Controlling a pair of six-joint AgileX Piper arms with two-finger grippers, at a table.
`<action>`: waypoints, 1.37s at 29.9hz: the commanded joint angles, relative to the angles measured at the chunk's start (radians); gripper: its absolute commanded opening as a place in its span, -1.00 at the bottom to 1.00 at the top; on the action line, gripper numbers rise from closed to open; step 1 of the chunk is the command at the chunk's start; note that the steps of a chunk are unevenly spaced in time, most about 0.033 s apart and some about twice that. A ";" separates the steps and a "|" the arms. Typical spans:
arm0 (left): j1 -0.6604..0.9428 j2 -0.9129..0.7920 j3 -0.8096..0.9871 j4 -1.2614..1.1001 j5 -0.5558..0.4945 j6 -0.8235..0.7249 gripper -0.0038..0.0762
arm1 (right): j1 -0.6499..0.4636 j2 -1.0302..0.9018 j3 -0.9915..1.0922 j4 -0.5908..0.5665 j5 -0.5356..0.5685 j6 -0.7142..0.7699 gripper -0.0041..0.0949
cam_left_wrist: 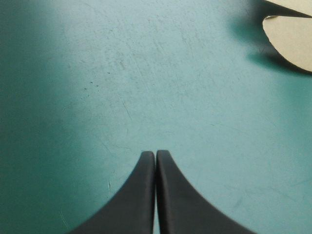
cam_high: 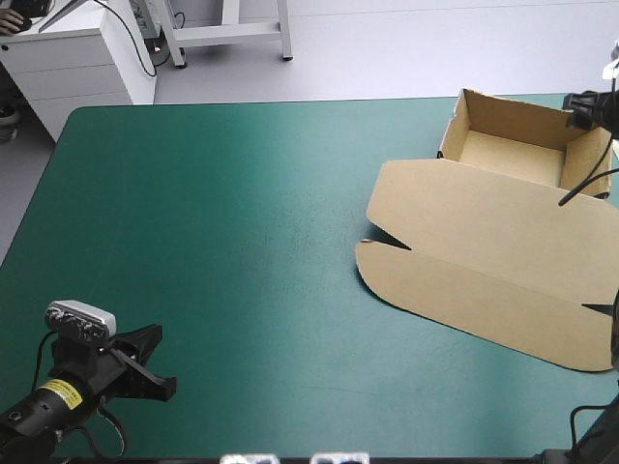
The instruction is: Fold the box
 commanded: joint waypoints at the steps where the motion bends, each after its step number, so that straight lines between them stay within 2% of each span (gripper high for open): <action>1: -0.003 0.008 -0.028 -0.017 -0.075 0.000 -0.92 | 0.067 -0.142 -0.013 0.068 0.007 -0.029 0.15; 6: -0.003 0.008 -0.028 -0.017 -0.073 0.000 -0.92 | 0.289 -0.278 0.149 0.078 0.007 -0.085 -0.41; 9: -0.003 0.008 -0.028 -0.012 -0.075 -0.001 -0.92 | 0.433 -0.343 0.264 0.051 -0.036 -0.136 -0.65; 12: -0.003 0.008 -0.028 -0.012 -0.075 -0.001 -0.92 | 0.552 -0.400 0.354 -0.013 -0.081 -0.141 -0.81; 16: -0.003 0.008 -0.028 -0.009 -0.064 -0.005 -0.92 | 0.650 -0.470 0.478 -0.031 -0.076 -0.151 -0.85; 18: -0.003 0.008 -0.028 -0.009 -0.057 -0.005 -0.92 | 0.668 -0.518 0.552 -0.031 -0.115 -0.168 -0.85; 24: -0.003 0.008 -0.026 -0.008 -0.064 -0.005 -0.92 | 0.669 -0.751 0.881 -0.059 -0.311 -0.193 -0.85; 30: -0.003 0.008 0.014 -0.002 -0.128 -0.005 -0.92 | 0.669 -0.971 1.179 -0.074 -0.497 -0.193 -0.85; 37: -0.003 0.008 0.140 -0.081 -0.201 -0.005 -0.92 | 0.669 -1.159 1.395 -0.082 -0.611 -0.195 -0.85; 41: -0.003 -0.010 0.142 -0.128 -0.209 0.040 -0.92 | 0.669 -1.285 1.510 -0.082 -0.661 -0.186 -0.85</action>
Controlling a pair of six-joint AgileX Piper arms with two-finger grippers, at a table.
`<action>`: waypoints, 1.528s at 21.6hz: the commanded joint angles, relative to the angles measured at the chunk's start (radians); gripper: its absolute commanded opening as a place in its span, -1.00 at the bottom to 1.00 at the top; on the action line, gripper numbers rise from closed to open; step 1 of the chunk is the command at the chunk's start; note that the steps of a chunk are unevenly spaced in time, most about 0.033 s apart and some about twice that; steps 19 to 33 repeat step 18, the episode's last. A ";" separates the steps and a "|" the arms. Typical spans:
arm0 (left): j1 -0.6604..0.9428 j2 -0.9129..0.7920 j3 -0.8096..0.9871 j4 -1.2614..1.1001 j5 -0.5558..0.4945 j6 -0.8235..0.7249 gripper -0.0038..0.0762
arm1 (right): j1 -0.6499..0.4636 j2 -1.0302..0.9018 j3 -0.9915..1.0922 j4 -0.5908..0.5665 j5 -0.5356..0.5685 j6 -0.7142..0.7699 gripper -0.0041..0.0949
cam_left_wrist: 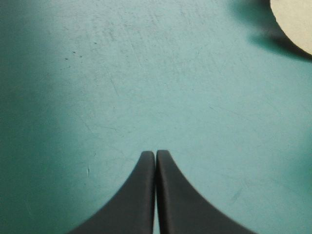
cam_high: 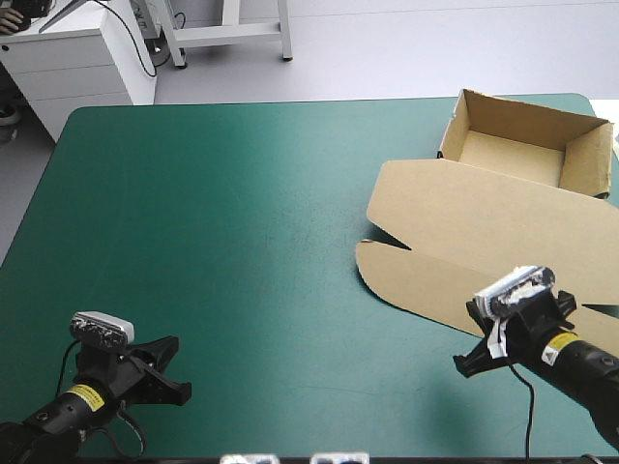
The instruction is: Fold the box
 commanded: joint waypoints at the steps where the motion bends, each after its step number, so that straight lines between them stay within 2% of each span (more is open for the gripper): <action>1: -0.003 -0.011 -0.023 -0.047 -0.085 0.026 -0.92 | -0.001 -0.104 0.063 0.001 -0.096 0.001 -0.86; 7: -0.003 -0.037 -0.023 -0.047 -0.083 0.100 -0.92 | -0.001 -0.339 0.219 -0.003 -0.089 0.101 -0.87; 12: -0.003 -0.050 -0.023 -0.047 -0.083 0.109 -0.92 | -0.001 -0.431 0.234 -0.070 -0.068 0.180 -0.87; 16: -0.003 -0.050 -0.023 -0.047 -0.083 0.111 -0.92 | -0.001 -0.445 0.234 -0.113 -0.062 0.234 -0.87; 33: -0.003 -0.050 -0.023 -0.047 -0.083 0.111 -0.92 | -0.001 -0.445 0.234 -0.113 -0.062 0.236 -0.87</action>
